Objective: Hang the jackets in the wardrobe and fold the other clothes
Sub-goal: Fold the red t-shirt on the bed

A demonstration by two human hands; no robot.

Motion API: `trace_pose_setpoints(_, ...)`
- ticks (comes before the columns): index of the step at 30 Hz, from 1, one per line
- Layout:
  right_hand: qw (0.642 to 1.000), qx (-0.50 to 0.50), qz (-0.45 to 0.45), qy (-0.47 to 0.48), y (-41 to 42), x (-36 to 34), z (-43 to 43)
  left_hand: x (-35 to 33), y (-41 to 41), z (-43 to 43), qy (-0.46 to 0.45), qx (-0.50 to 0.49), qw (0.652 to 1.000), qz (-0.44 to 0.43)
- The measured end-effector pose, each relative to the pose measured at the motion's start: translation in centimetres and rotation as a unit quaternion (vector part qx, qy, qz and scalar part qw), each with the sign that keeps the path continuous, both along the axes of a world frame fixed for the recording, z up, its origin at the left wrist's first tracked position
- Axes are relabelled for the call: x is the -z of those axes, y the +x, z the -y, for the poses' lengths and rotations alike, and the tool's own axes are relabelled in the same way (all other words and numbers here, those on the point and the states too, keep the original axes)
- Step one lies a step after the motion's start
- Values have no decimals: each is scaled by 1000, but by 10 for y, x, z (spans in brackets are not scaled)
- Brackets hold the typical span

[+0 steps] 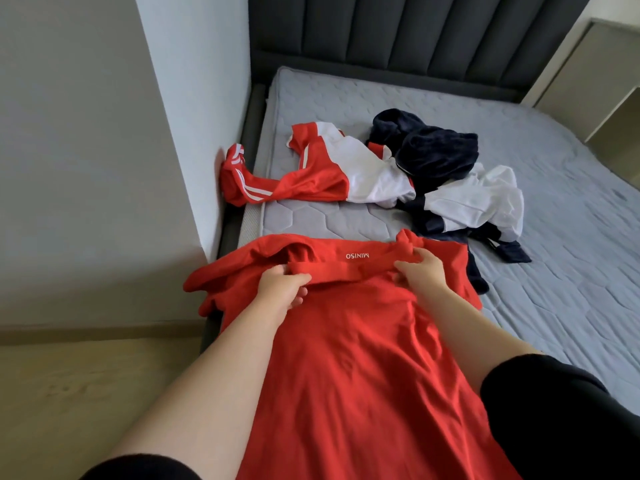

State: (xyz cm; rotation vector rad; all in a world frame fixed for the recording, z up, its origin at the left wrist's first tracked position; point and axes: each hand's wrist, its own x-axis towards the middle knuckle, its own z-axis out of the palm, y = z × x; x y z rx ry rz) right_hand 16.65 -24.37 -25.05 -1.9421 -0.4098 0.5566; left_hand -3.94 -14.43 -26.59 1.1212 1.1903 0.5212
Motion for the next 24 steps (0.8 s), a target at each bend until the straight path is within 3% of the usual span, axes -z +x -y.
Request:
trace_pose_setpoints(1,1000,-13,-17,7,3,-4,-2,-5,1,-4,-1,1,1000,25)
trace_pose_setpoints(3,998,-9,-46,51,9,-18,-7,-22,2,-16,-106,-73,976,174)
trace_pose_setpoints(4,996,-11,-39,78,12,-26,-10,-31,3,-25,-105,-86,977,164)
trace_pose_setpoints(5,993,-25,-50,106,12,-34,-15,-39,-3,-36,-2,-71,994,83)
trace_pose_setpoints(6,988,-47,-81,125,8,-41,-21,-39,-7,-41,164,-22,986,-36)
trace_pose_setpoints(7,984,-65,-89,141,5,-43,-26,-37,-11,-44,195,-25,979,-45)
trace_pose_setpoints(9,992,-52,-7,113,-13,-40,-30,-32,-21,-52,79,-51,992,90)
trace_pose_setpoints(10,994,-52,24,95,-23,-33,-31,-26,-28,-53,56,-79,991,93)
trace_pose_setpoints(12,988,-95,123,12,-48,-15,-33,-13,-45,-53,69,-147,986,43)
trace_pose_setpoints(15,926,-259,269,-59,-88,18,-36,14,-73,-56,85,-214,970,-75)
trace_pose_setpoints(18,885,-340,277,-160,-116,48,-55,37,-93,-60,-9,-284,953,-105)
trace_pose_setpoints(21,856,-354,253,-280,-130,69,-71,57,-100,-54,-124,-227,963,-80)
trace_pose_setpoints(24,844,-351,269,-304,-131,84,-75,76,-111,-51,-166,-224,960,-32)
